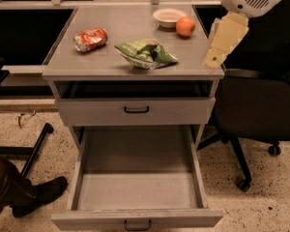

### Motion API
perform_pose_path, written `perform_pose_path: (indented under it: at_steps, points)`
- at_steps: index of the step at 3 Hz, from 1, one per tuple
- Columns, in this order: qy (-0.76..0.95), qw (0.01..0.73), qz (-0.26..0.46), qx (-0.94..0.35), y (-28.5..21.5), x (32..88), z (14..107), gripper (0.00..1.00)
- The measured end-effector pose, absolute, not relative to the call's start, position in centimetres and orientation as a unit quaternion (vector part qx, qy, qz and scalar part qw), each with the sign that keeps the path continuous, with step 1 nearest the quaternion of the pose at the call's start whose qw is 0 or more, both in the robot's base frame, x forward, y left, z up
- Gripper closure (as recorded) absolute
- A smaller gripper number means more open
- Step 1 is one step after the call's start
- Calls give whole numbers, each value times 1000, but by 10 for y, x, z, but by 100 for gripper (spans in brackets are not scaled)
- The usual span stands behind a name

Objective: Place green jalapeno chip bag into middle drawer

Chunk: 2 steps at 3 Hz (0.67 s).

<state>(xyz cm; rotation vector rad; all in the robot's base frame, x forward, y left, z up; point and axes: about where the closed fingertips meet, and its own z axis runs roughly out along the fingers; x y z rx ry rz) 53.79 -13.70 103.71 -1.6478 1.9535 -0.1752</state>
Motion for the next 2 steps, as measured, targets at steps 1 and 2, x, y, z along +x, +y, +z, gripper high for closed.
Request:
perform_pose_path:
  at_steps: [1, 2]
  points:
    - [730, 297, -41, -614, -133, 549, 1029, 0]
    - [744, 317, -9, -588, -136, 583, 1010, 0]
